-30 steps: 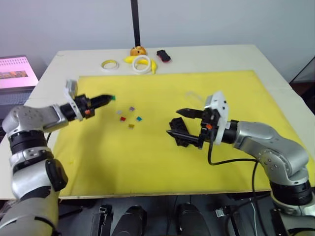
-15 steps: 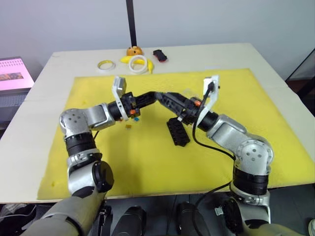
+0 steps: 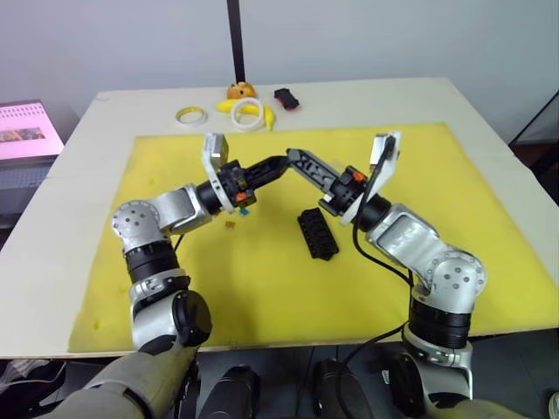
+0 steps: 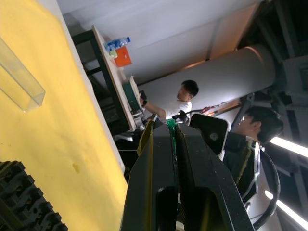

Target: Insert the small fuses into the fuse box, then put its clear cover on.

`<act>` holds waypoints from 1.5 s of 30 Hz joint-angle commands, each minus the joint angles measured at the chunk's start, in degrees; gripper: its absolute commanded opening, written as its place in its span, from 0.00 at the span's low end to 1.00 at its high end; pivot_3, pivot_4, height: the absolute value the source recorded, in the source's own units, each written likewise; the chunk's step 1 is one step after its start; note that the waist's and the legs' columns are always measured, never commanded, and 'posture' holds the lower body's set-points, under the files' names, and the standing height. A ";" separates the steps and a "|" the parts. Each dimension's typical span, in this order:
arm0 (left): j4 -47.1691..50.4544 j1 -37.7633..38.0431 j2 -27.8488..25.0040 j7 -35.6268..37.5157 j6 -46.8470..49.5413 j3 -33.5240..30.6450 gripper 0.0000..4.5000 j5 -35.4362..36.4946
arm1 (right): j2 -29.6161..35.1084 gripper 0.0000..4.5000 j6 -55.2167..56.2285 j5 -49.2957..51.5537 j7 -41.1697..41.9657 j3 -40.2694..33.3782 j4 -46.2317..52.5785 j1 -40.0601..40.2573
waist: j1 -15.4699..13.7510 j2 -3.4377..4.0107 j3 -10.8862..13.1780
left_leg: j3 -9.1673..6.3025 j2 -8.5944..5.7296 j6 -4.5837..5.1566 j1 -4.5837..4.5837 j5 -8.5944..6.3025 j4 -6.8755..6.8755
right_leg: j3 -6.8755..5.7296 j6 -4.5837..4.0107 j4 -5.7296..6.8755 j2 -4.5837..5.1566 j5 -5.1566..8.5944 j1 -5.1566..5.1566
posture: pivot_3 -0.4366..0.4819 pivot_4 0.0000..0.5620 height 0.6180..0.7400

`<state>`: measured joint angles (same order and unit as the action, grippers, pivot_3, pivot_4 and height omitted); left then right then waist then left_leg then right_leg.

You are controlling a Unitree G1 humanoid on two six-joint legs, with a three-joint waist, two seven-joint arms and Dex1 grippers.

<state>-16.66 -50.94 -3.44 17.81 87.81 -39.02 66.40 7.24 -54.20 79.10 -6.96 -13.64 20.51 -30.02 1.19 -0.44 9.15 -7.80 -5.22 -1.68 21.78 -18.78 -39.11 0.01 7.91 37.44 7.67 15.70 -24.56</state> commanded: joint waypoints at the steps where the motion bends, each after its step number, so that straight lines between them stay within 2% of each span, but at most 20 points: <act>1: 1.01 -0.42 -0.38 -0.71 -1.13 0.30 0.00 3.00 | 0.82 0.73 1.40 2.67 -0.81 0.29 1.19 0.01 | -0.04 0.00 0.00 | 0.00 0.00 0.00 0.00 0.00 -0.01 | 0.00 0.00 0.00 0.00 0.00 0.00 | 0.48 0.27 1.00; 3: 0.72 -0.55 -0.44 -1.19 -1.51 0.54 0.00 3.67 | 1.22 0.73 1.78 3.25 -1.10 0.68 1.40 0.18 | -0.01 0.00 0.00 | 0.00 0.00 0.00 0.00 0.00 -0.01 | 0.00 0.00 0.00 0.00 0.00 0.00 | 0.48 0.27 1.00; 5: 0.41 -0.65 -0.52 -1.53 -2.12 0.94 0.00 4.22 | 1.64 0.62 2.06 3.54 -1.17 1.30 1.82 0.28 | 0.00 0.00 0.00 | 0.00 0.00 0.00 0.00 0.00 0.00 | 0.00 0.00 0.00 0.00 0.00 0.00 | 0.48 0.27 1.00; 7: 0.04 -0.64 -0.59 -1.73 -2.65 1.30 0.00 4.49 | 2.07 0.46 2.42 3.77 -1.32 1.92 2.10 0.26 | 0.00 0.00 0.00 | 0.01 0.00 0.00 0.00 0.00 0.00 | 0.00 0.00 0.00 0.00 0.00 0.00 | 0.48 0.27 1.00; 8: -0.08 -0.58 -0.63 -1.81 -2.86 1.53 0.00 4.66 | 2.31 0.34 2.62 3.95 -1.47 2.20 2.17 0.19 | -0.02 0.00 0.00 | 0.01 0.00 0.00 0.00 0.00 0.00 | 0.00 0.00 0.00 0.00 0.00 0.00 | 0.48 0.27 1.00; 22: -0.61 0.14 -1.91 -2.17 -4.97 4.94 0.00 7.41 | 4.20 0.34 5.57 4.87 -1.77 3.81 2.33 -0.09 | -0.02 0.00 0.00 | 0.01 0.00 0.00 0.00 0.00 -0.01 | 0.01 0.00 0.00 0.00 0.00 0.00 | 0.48 0.27 1.00; 25: -0.80 0.26 -2.10 -2.43 -5.38 5.44 0.00 7.83 | 4.65 0.06 5.83 5.10 -1.76 4.07 2.65 0.02 | -0.03 0.00 0.00 | 0.01 -0.01 0.00 0.00 0.00 -0.01 | 0.00 0.00 -0.01 0.00 0.00 0.00 | 0.48 0.27 1.00; 26: -0.84 0.32 -2.16 -2.55 -5.50 5.60 0.00 8.05 | 4.81 0.01 5.84 5.15 -1.75 4.16 2.71 0.06 | -0.02 0.00 0.00 | 0.01 0.00 0.00 0.00 0.00 -0.01 | 0.00 0.00 0.00 0.00 0.00 0.00 | 0.48 0.27 1.00; 34: -0.67 1.20 -2.52 -3.34 -6.31 7.02 0.00 9.77 | 5.88 0.01 6.16 6.58 -2.23 4.49 3.32 0.00 | -0.02 0.00 0.00 | 0.02 0.00 0.00 0.00 0.00 -0.01 | 0.00 0.00 -0.01 0.00 0.00 0.01 | 0.48 0.27 1.00; 35: -0.46 1.50 -3.09 -2.99 -6.23 7.45 0.15 9.70 | 6.07 0.00 6.27 7.04 -2.27 4.40 3.46 -0.09 | -0.01 0.00 0.00 | 0.02 0.00 0.00 0.00 0.00 -0.01 | 0.01 0.00 -0.01 -0.01 0.00 0.01 | 0.48 0.27 1.00; 36: -0.05 1.87 -3.96 -2.32 -6.06 8.02 0.23 9.50 | 6.29 0.00 6.36 7.53 -2.44 4.31 3.60 -0.15 | 0.00 0.00 0.00 | 0.02 0.00 0.00 0.00 0.00 -0.01 | 0.01 0.00 -0.01 -0.01 0.00 0.01 | 0.48 0.27 1.00; 39: 2.89 3.46 -9.25 2.73 -5.41 11.53 0.57 7.72 | 7.79 0.00 6.27 9.62 -3.02 3.93 4.40 0.05 | 0.18 0.00 0.00 | 0.02 0.01 0.00 -0.01 0.00 0.01 | 0.01 0.00 -0.01 -0.02 0.00 0.00 | 0.48 0.27 1.00; 43: 13.80 7.13 -23.39 20.61 -8.92 22.85 0.99 1.47 | 16.85 0.00 2.22 15.00 -0.37 2.98 6.00 0.04 | 0.95 0.01 0.00 | 0.01 0.02 0.00 -0.01 0.00 0.07 | 0.01 0.00 -0.01 -0.04 0.00 -0.02 | 0.48 0.27 1.00; 45: 19.89 9.33 -30.25 30.91 -14.49 29.58 0.99 -3.24 | 24.16 0.00 -1.58 16.32 4.25 2.88 5.93 -0.76 | 0.91 0.05 0.02 | 0.00 0.01 0.00 0.00 0.00 0.10 | 0.00 0.00 -0.08 -0.03 0.00 0.00 | 0.48 0.27 1.00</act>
<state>-2.21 -42.04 -31.86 40.61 77.26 -13.78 65.93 28.84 -53.47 92.97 -6.46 -9.76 24.11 -29.36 2.10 -0.40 9.17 -7.81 -5.22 -1.68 21.76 -18.78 -38.99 0.00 7.90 37.29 7.65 15.71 -24.50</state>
